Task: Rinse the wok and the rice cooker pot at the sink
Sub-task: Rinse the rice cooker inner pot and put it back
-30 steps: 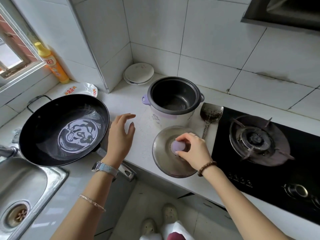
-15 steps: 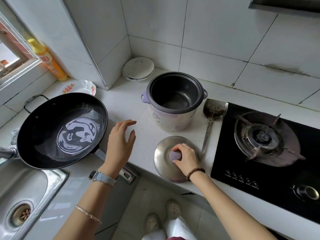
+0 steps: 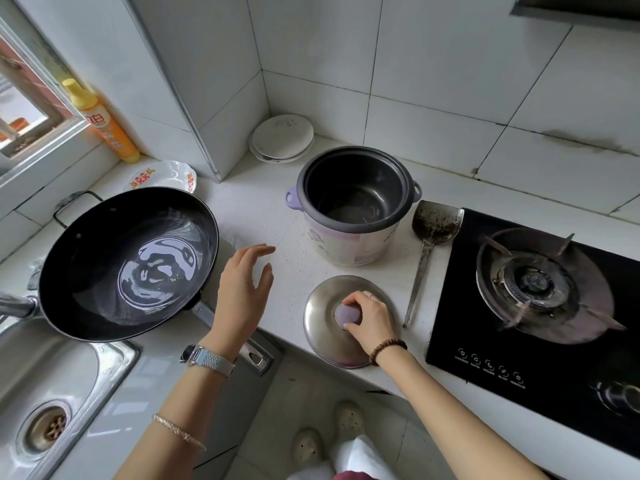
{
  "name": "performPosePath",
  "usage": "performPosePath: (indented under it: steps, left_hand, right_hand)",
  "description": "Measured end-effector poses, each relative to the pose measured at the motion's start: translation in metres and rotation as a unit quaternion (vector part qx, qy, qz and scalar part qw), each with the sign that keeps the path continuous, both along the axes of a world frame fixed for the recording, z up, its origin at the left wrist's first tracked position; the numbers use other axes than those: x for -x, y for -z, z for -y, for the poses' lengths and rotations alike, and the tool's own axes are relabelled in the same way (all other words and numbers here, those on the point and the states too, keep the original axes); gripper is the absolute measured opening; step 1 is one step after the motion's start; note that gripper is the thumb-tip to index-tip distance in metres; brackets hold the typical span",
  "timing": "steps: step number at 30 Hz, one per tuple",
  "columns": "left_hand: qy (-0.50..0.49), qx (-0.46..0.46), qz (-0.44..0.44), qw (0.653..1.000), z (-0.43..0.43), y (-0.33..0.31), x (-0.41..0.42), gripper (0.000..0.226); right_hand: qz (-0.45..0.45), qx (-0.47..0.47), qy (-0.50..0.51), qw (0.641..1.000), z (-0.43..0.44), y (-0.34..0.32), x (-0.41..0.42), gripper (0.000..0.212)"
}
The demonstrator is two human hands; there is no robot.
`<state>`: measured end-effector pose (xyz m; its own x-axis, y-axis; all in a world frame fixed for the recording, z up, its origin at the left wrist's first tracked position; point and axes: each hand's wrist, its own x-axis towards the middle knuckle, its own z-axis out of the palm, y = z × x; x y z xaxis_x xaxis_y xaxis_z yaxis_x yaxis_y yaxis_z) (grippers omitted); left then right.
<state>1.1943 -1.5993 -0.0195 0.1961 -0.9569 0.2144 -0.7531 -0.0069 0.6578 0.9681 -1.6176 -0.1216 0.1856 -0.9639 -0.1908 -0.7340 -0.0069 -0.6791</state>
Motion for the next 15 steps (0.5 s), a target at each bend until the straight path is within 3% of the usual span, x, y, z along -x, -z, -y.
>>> performPosePath:
  steps: [4, 7, 11, 15]
  left_hand:
    - [-0.015, 0.004, -0.008, 1.000, 0.007, -0.006, -0.002, 0.028]
    - [-0.023, 0.007, -0.009, 1.000, 0.016, -0.012, -0.001, 0.027]
    - [-0.035, 0.015, -0.037, 0.999, 0.034, -0.018, 0.001, 0.026]
    - [-0.059, 0.007, -0.076, 0.995, 0.064, -0.022, 0.004, 0.023]
  right_hand:
    - [0.022, -0.005, -0.001, 1.000, -0.001, -0.004, 0.002, 0.034]
    - [0.072, 0.031, 0.042, 0.996, 0.003, -0.022, 0.006, 0.022]
    - [0.157, 0.119, 0.121, 0.973, 0.019, -0.065, 0.019, 0.005]
    - [0.212, 0.162, 0.181, 0.947, 0.048, -0.107, 0.036, 0.004]
